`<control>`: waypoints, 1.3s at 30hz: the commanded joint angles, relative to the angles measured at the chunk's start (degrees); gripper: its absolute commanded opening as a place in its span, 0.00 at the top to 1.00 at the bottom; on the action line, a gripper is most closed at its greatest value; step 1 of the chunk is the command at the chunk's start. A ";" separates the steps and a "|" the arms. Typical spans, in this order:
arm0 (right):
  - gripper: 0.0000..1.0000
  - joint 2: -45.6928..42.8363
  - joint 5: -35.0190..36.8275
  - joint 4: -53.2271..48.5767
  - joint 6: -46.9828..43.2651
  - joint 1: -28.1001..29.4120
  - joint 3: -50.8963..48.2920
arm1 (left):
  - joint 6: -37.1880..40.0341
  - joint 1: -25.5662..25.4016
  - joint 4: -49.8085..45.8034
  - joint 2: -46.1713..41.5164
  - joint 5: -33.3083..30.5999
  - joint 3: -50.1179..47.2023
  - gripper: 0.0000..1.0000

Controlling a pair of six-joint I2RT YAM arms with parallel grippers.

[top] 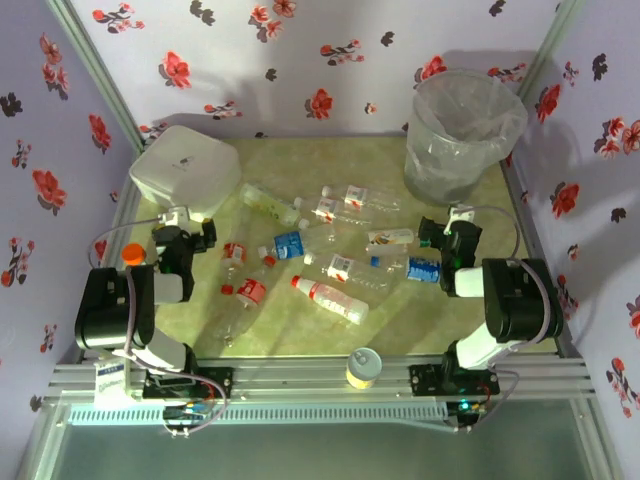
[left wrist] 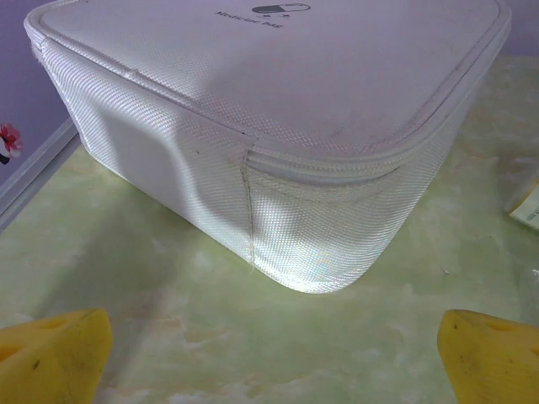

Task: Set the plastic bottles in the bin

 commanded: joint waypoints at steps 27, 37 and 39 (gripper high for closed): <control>0.00 -0.14 0.98 0.60 1.00 -0.27 0.68 | 1.15 -0.38 -0.35 0.30 0.18 1.51 0.00; 0.00 -4.04 4.37 -4.09 2.10 -0.19 1.76 | 0.26 0.41 -8.77 -4.37 0.23 3.95 0.00; 0.00 -10.09 5.13 -14.43 2.27 -0.18 4.75 | 1.05 -0.38 -16.65 -9.86 -0.80 6.35 0.00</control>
